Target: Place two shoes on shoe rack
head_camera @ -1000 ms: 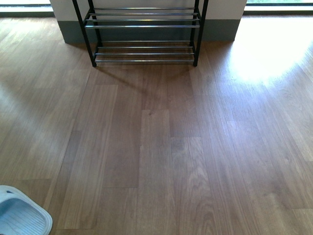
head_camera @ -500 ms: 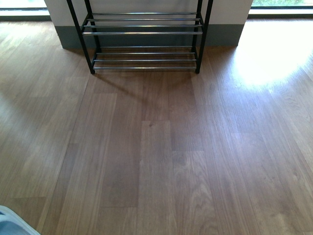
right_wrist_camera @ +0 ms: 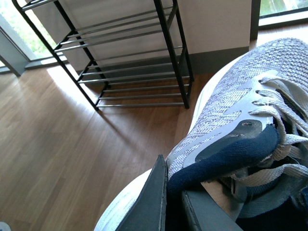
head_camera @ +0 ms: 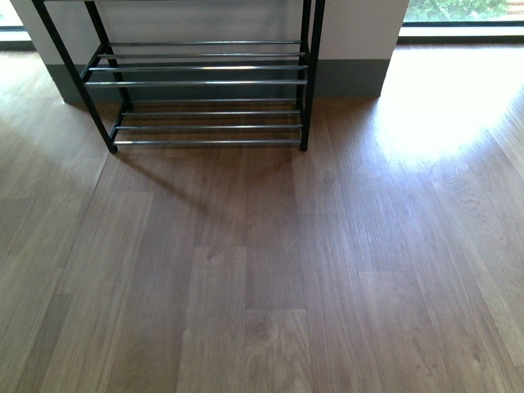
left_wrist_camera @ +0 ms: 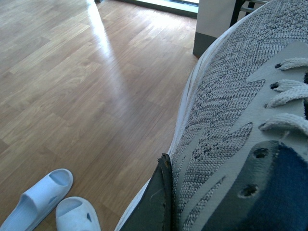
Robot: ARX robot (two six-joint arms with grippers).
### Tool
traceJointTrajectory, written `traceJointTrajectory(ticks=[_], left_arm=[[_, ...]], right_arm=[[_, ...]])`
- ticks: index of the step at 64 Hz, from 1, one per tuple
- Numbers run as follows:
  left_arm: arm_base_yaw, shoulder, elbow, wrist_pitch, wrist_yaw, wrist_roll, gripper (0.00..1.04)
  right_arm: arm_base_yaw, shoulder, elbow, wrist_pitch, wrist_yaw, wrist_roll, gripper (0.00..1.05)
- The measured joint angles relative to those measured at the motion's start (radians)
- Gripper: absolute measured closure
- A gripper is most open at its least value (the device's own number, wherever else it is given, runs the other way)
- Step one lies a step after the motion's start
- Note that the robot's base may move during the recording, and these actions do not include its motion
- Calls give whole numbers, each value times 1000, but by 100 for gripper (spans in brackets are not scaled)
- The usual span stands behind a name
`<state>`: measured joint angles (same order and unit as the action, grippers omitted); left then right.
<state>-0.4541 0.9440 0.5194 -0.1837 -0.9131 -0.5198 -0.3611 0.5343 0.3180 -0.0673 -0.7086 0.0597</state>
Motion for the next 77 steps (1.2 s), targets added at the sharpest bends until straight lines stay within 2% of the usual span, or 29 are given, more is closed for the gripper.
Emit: traceJointTrajectory(ticks=[77], left_arm=[[3,0,0,0,-1,0,103]], right_arm=[[1,0,-1,0,-9,0,103]])
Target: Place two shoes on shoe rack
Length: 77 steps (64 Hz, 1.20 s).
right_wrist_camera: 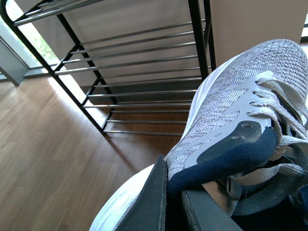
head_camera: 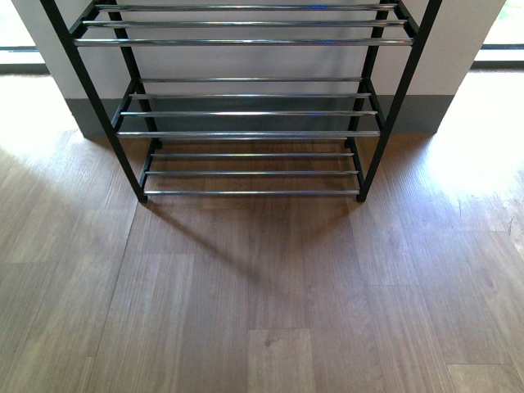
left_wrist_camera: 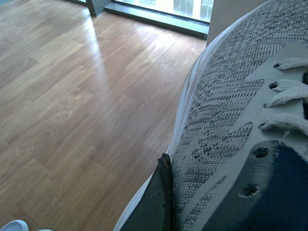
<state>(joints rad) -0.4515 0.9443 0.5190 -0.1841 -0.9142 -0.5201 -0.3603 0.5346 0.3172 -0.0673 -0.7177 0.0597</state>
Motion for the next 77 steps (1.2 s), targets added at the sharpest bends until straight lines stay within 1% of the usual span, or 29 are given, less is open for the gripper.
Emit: traceJointTrajectory(ticks=[66,69,70,72,73,77], left_arm=[[0,0,0,0,-2,0,103],[0,0,0,0,-2,0,103],[0,0,0,0,-3,0,103],[0,0,0,0,-3,0,103],[0,0,0,0,-3,0,103],[0,0,0,0,-3,0,103]], right_arm=[[0,0,-1,0,-1,0,103],[-3,11,7,-19,-28,-12,103],[-1,22,18,-41,-70,-23,103],[14,44,32,-50,-103,-29,103],[23,52,37,-48,-104,-30,103],[121,125,78,-10,-34,-24,103]])
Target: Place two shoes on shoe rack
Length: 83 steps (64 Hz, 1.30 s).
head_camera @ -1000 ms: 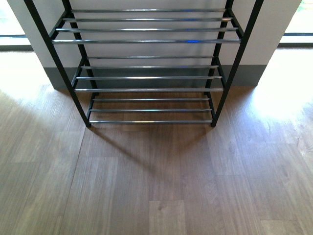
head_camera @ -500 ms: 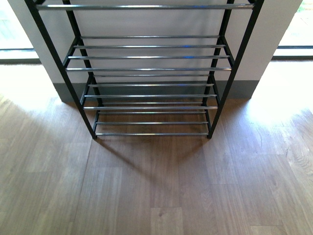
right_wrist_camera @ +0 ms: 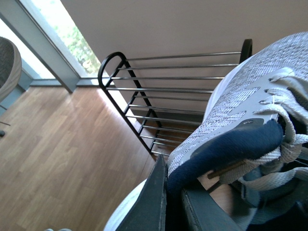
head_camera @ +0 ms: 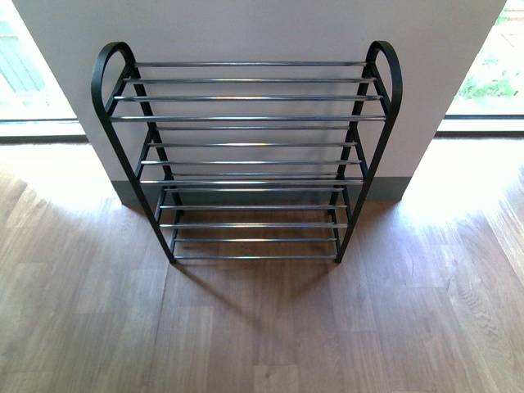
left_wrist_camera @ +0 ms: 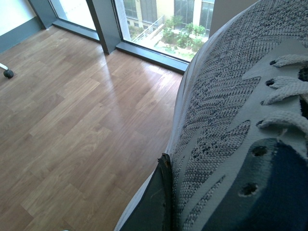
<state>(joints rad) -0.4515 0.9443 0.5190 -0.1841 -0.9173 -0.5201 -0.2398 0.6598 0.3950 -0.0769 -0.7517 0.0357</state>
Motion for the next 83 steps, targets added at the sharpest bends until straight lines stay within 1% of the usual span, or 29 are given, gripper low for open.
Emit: traceJointTrajectory(ticks=[5,6,9,12,13,14,15,18,26,30,34,38,42,51,59,74,83], left_arm=[[0,0,0,0,2,0,103],[0,0,0,0,2,0,103],[0,0,0,0,1,0,103],[0,0,0,0,1,0,103],[0,0,0,0,1,0,103],[0,0,0,0,1,0,103],[0,0,0,0,1,0,103],[0,0,0,0,2,0,103],[0,0,0,0,1,0,103],[0,0,0,0,2,0,103],[0,0,0,0,1,0,103],[0,0,0,0,1,0,103],[0,0,0,0,1,0,103],[0,0,0,0,1,0,103],[0,0,0,0,2,0,103],[0,0,0,0,1,0,103],[0,0,0,0,1,0,103]], right_arm=[[126,92,47,56,103,27,103],[165,121,62,71,134,36,103],[244,185,95,105,203,51,103],[340,273,139,153,296,71,103],[358,293,149,164,306,73,103],[376,311,158,174,336,78,103],[426,369,188,203,390,89,103],[517,491,253,254,497,110,103],[655,732,385,354,682,129,103],[705,848,454,404,760,129,103],[742,956,523,448,815,112,103],[765,1060,595,474,850,94,103],[780,1202,701,499,883,46,103],[770,1388,857,498,911,-24,103],[743,1518,972,485,929,-76,103],[680,1713,1203,417,996,-156,103],[658,1804,1341,320,1028,-254,103]])
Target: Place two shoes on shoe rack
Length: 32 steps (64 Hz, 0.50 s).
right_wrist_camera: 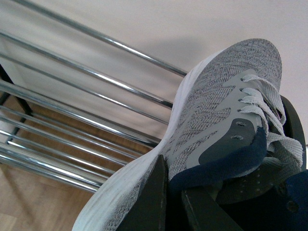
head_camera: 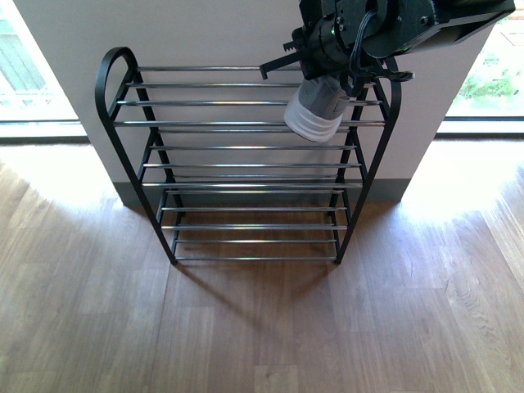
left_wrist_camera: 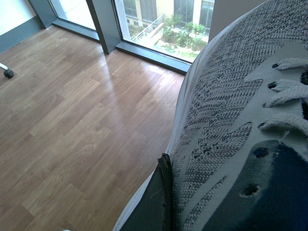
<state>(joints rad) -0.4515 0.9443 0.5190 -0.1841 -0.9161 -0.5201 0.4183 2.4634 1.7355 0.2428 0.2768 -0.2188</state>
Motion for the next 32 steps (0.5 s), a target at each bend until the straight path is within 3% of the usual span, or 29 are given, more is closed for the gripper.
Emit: traceJointTrajectory(ticks=[9,29,32], left_arm=[[0,0,0,0,0,0,103],[0,0,0,0,0,0,103],[0,0,0,0,0,0,103]], right_arm=[[-2,55,60,-39,-2,-89,103],[-12,95,143,-84,-2,-122,103],[-16,95,148,-95,-1,-122,99]])
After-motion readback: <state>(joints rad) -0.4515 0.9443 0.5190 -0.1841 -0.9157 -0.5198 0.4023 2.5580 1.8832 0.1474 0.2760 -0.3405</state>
